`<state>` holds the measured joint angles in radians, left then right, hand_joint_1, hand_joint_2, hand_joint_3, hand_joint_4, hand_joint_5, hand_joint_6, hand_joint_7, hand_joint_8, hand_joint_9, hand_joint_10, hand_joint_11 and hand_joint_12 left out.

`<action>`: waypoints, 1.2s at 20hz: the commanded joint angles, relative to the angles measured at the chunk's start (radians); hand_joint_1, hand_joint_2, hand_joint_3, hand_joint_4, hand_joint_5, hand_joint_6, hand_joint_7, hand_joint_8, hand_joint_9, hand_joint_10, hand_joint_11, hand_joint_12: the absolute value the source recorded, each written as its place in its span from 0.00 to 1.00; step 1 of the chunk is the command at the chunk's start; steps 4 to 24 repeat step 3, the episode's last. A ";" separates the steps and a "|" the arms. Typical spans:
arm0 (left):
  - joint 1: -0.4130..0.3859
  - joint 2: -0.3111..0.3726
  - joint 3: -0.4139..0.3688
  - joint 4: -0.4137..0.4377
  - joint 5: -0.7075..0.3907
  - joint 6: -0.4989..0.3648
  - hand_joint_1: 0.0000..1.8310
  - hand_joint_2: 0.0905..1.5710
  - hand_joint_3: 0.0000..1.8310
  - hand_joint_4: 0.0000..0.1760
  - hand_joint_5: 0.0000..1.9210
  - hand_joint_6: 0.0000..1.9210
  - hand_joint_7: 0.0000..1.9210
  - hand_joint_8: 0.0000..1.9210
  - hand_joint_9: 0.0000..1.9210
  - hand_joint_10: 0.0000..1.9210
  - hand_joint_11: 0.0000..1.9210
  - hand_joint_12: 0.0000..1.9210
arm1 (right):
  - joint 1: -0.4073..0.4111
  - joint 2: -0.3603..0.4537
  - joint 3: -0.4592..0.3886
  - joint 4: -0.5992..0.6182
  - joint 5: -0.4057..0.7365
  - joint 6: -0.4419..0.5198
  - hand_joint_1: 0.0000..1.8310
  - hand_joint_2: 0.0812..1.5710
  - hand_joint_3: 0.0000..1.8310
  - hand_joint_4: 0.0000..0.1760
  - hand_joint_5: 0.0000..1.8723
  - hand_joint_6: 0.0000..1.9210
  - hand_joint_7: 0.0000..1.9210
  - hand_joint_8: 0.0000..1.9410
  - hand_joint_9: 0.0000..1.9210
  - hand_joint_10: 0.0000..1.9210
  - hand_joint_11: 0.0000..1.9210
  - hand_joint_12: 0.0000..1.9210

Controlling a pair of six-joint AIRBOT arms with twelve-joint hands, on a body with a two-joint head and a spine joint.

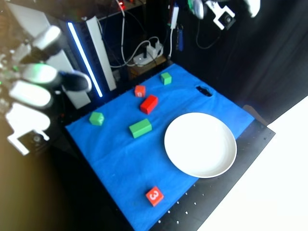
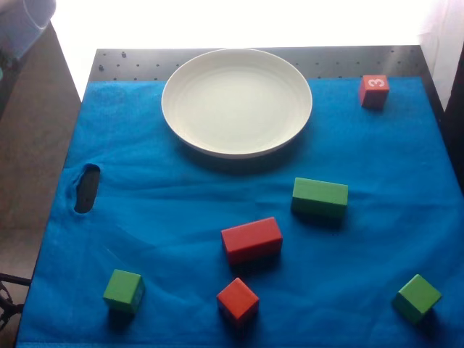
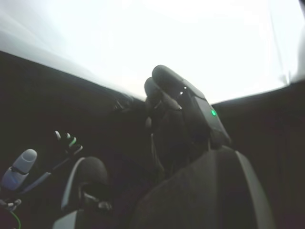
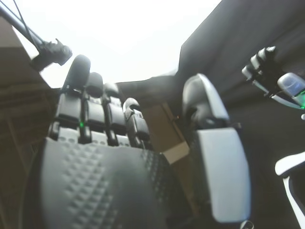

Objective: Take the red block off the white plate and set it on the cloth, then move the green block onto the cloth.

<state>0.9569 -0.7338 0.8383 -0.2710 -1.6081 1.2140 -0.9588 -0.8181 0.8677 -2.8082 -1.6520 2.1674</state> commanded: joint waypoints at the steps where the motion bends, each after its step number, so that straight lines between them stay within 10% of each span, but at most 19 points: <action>1: -0.021 0.003 0.002 0.032 -0.123 -0.002 0.20 0.80 0.00 0.59 0.05 0.00 0.14 0.00 0.17 0.00 0.02 0.41 | 0.026 0.006 0.003 -0.066 -0.111 -0.007 0.17 0.83 0.00 0.20 0.00 0.46 0.16 0.04 0.07 0.39 0.00 0.69; 2: -0.045 0.003 0.002 0.059 -0.123 0.002 0.27 0.75 0.00 0.87 0.09 0.01 0.09 0.00 0.15 0.00 0.01 0.40 | 0.069 0.018 -0.011 -0.123 -0.111 -0.056 0.08 0.81 0.00 0.39 0.00 0.31 0.14 0.04 0.04 0.42 0.00 0.69; 3: -0.063 0.001 0.002 0.077 -0.123 0.010 0.29 0.74 0.00 0.94 0.10 0.01 0.08 0.00 0.14 0.00 0.02 0.40 | 0.099 0.028 -0.026 -0.161 -0.111 -0.102 0.14 0.82 0.00 0.88 0.00 0.14 0.06 0.29 0.01 0.60 0.00 0.91; 24: -0.063 0.001 0.002 0.077 -0.123 0.010 0.29 0.74 0.00 0.94 0.10 0.01 0.08 0.00 0.14 0.00 0.02 0.40 | 0.099 0.028 -0.026 -0.161 -0.111 -0.102 0.14 0.82 0.00 0.88 0.00 0.14 0.06 0.29 0.01 0.60 0.00 0.91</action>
